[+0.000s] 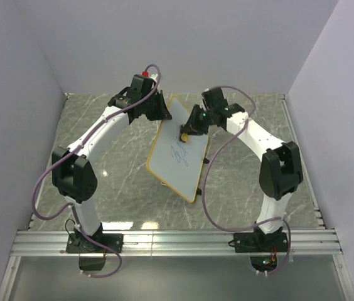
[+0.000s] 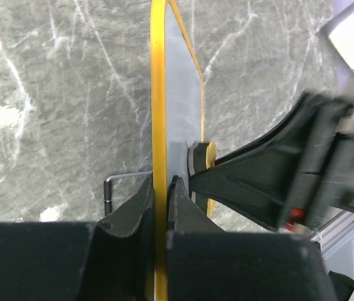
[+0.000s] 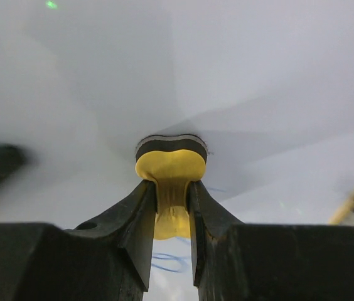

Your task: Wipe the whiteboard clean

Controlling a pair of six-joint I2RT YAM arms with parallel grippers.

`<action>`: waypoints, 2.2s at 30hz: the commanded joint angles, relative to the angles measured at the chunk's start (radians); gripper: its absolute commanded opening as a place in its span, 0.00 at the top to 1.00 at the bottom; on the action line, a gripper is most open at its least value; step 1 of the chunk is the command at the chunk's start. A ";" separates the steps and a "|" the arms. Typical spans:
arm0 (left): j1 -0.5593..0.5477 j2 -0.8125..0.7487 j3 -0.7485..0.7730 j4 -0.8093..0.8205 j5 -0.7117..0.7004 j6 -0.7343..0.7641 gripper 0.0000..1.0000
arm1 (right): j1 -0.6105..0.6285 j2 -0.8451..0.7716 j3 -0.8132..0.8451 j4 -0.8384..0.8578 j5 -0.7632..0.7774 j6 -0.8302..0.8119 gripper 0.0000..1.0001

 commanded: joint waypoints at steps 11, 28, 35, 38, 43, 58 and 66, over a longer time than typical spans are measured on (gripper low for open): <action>-0.049 0.025 -0.016 -0.086 0.001 0.104 1.00 | -0.149 -0.048 -0.343 0.090 0.050 -0.057 1.00; -0.056 0.016 -0.022 -0.081 -0.005 0.090 1.00 | 0.127 -0.076 0.104 -0.045 0.002 0.027 1.00; -0.056 0.001 -0.038 -0.075 0.003 0.090 1.00 | 0.116 -0.100 -0.103 -0.011 0.083 -0.007 1.00; -0.056 -0.002 -0.038 -0.072 0.009 0.088 1.00 | 0.082 -0.110 -0.233 0.014 0.127 -0.027 1.00; -0.056 -0.004 -0.047 -0.060 0.022 0.085 1.00 | 0.039 -0.105 -0.416 0.073 0.184 -0.037 1.00; -0.058 -0.001 -0.064 -0.040 0.036 0.075 1.00 | 0.196 -0.206 -0.194 0.084 0.129 -0.004 1.00; -0.058 -0.012 -0.085 -0.018 0.061 0.064 1.00 | 0.251 -0.229 -0.154 0.190 0.097 0.022 1.00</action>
